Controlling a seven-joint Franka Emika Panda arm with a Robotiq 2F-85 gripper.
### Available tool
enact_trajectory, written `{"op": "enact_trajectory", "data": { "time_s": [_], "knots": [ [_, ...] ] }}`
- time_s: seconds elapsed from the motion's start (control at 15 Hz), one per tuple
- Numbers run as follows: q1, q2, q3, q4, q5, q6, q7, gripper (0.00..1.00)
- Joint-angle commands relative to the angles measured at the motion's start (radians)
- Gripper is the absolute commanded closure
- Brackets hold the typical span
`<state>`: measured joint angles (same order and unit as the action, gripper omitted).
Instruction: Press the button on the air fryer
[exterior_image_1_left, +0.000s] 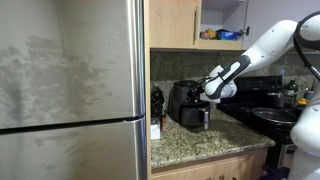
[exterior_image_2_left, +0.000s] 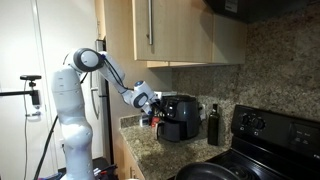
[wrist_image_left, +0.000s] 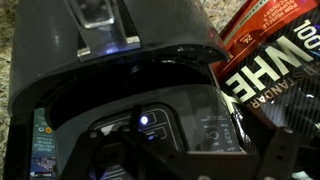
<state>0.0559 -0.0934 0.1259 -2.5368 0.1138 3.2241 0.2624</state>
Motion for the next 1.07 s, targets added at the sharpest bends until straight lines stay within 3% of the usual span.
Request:
{"op": "enact_trajectory", "data": {
  "time_s": [0.0, 1.0],
  "knots": [
    [-0.001, 0.000, 0.000, 0.000, 0.000, 0.000, 0.000, 0.00],
    [0.018, 0.123, -0.016, 0.122, 0.069, -0.015, -0.002, 0.00]
  ]
}}
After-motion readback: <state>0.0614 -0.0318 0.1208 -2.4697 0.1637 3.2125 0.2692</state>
